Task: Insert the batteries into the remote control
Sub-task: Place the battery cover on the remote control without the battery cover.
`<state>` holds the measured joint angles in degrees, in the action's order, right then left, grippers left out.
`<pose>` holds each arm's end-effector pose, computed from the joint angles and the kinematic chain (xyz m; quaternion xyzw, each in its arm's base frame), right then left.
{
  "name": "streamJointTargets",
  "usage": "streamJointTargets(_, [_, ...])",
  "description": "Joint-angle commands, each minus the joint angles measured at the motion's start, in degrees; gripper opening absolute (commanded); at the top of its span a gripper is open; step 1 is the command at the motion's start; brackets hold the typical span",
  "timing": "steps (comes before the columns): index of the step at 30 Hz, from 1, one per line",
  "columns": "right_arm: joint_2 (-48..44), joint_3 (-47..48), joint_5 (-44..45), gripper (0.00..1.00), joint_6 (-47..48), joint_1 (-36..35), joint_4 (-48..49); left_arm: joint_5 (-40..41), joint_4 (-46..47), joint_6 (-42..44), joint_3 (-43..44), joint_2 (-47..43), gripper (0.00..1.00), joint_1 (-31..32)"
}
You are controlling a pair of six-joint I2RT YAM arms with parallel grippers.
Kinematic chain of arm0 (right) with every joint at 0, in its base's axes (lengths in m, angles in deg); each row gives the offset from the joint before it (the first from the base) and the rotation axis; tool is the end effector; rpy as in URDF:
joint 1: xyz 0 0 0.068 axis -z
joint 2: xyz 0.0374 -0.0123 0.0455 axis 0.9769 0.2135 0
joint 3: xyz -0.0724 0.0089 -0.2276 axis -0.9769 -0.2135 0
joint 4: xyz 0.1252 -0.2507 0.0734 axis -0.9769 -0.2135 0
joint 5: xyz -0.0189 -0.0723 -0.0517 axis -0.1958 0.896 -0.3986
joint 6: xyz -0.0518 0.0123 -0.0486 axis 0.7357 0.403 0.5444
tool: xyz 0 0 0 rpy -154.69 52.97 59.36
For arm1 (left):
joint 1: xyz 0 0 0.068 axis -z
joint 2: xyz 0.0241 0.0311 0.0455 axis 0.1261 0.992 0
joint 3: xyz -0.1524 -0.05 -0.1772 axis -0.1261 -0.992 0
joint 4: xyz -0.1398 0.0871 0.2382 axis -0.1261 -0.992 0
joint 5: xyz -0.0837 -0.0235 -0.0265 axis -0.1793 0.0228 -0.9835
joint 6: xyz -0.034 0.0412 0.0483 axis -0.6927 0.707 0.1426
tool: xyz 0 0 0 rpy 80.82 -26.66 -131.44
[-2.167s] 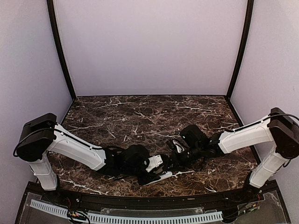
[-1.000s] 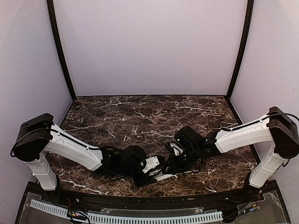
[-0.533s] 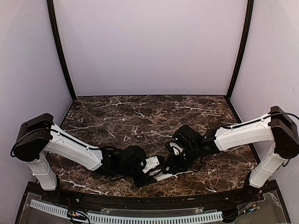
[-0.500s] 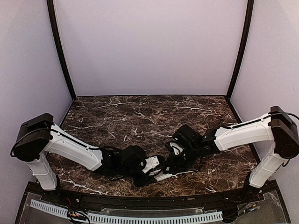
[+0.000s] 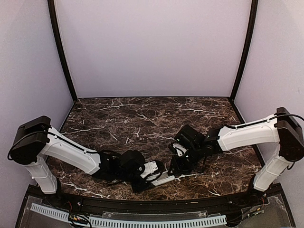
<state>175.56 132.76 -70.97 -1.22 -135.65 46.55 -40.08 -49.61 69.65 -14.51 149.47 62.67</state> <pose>0.1628 0.2939 0.0952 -0.1442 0.9505 0.2736 0.0301 0.1216 -0.3393 0.0594 0.5346 0.7492 -0.2379 0.3104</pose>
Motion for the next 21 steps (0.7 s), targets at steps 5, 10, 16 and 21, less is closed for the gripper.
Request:
streamJointTargets(5, [-0.79, 2.65, 1.26, 0.29, 2.02, -0.46, -1.91, 1.19, -3.61, -1.84, -4.31, -6.34, 0.71, -0.21])
streamJointTargets(10, [-1.49, 2.51, 2.08, 0.25, 1.99, -0.27, -2.72, 3.23, -4.56, -3.48, -5.75, -6.54, 0.68, -0.22])
streamJointTargets(16, [0.65, 3.17, 1.29, 0.21, 2.64, 0.04, -2.43, 3.31, -3.84, -4.11, -7.32, -5.93, 0.63, -0.23])
streamJointTargets(21, [1.67, 3.48, 0.15, 0.16, 2.41, 0.19, -1.31, 3.09, -3.21, -3.61, -7.15, -4.86, 0.59, -0.22])
